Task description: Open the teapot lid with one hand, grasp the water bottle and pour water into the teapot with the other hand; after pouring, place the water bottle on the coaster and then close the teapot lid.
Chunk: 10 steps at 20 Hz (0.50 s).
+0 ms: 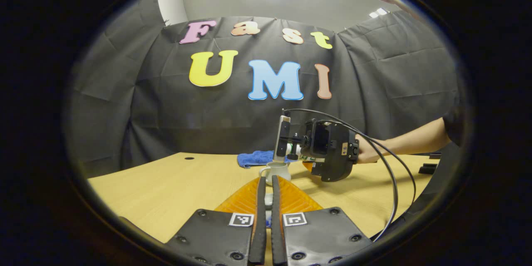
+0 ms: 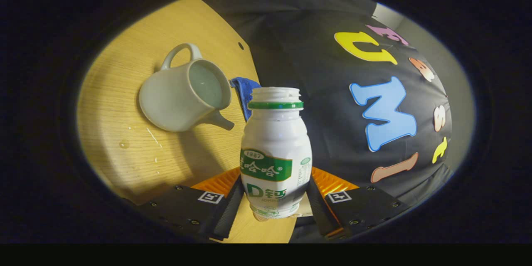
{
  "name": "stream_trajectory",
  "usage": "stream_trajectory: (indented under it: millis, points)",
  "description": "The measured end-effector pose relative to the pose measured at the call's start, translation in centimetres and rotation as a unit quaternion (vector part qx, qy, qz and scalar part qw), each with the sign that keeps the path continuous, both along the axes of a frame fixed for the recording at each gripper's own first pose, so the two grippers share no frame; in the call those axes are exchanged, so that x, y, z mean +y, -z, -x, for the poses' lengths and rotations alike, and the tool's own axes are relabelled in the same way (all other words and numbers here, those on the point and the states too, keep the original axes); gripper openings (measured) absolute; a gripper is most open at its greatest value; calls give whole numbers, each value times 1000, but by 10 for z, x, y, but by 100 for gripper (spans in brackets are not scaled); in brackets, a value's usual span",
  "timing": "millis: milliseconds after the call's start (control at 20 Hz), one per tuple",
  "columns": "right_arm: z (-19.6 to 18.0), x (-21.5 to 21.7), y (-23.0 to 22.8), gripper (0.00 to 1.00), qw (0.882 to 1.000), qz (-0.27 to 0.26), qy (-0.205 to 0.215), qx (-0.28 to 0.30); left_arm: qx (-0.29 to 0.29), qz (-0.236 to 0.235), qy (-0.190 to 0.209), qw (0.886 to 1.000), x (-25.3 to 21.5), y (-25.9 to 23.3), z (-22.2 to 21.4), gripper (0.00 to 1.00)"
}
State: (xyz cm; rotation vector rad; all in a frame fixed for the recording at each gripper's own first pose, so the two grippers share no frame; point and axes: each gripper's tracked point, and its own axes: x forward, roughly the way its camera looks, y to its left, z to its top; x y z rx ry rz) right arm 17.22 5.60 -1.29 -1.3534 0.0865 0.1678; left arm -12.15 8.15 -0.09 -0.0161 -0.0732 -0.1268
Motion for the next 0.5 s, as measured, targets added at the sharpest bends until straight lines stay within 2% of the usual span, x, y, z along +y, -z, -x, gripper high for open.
stream_trajectory:
  millis: [150,200,300,500]
  points:
    - [-2,2,-3,76,999,42,-5,-8,3,0,-1,1000,0,1,0,12]
    - [-3,3,-5,76,999,53,-6,-13,3,0,-3,1000,2,1,1,15]
    - [-3,4,-7,76,998,64,-8,-16,4,-1,-5,1000,3,3,0,11]
    - [-5,7,-12,76,994,104,-16,-30,11,3,-11,1000,8,5,0,11]
